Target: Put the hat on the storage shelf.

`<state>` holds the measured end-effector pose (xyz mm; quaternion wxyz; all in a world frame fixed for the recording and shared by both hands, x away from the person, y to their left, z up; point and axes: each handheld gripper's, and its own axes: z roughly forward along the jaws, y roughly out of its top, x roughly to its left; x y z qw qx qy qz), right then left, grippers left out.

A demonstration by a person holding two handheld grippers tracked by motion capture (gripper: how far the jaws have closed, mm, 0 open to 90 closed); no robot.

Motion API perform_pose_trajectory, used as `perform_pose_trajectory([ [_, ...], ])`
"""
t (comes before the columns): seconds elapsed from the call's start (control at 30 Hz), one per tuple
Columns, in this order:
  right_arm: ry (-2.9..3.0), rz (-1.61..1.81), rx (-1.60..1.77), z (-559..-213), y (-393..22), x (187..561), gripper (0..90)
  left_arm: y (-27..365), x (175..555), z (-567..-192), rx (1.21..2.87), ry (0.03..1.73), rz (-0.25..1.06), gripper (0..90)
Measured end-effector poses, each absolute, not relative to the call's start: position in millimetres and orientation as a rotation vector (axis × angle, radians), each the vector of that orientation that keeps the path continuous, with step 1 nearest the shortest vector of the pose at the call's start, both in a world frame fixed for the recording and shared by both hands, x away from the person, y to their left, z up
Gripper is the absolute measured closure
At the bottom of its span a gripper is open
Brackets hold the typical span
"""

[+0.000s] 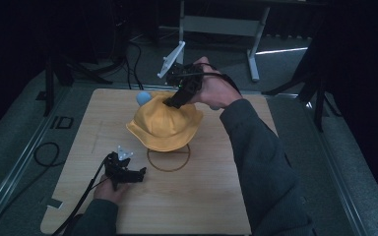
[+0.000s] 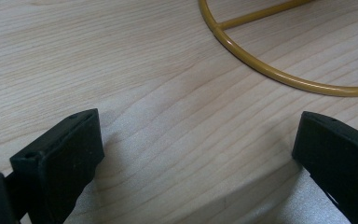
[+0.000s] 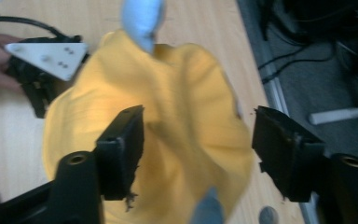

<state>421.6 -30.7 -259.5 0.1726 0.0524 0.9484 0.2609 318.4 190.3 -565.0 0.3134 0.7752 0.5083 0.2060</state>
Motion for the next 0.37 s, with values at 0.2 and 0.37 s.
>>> perform_pose_trajectory([
  [0.2, 2.633, 0.785, 0.222, -248, -45, 422, 27.8, 190, 318, -565, 2.045, 1.34, 0.543, 1.9],
  [0.37, 2.613, 0.806, 0.246, -241, -53, 417, 26.2, 190, 318, -565, 2.044, 1.34, 0.544, 1.9],
])
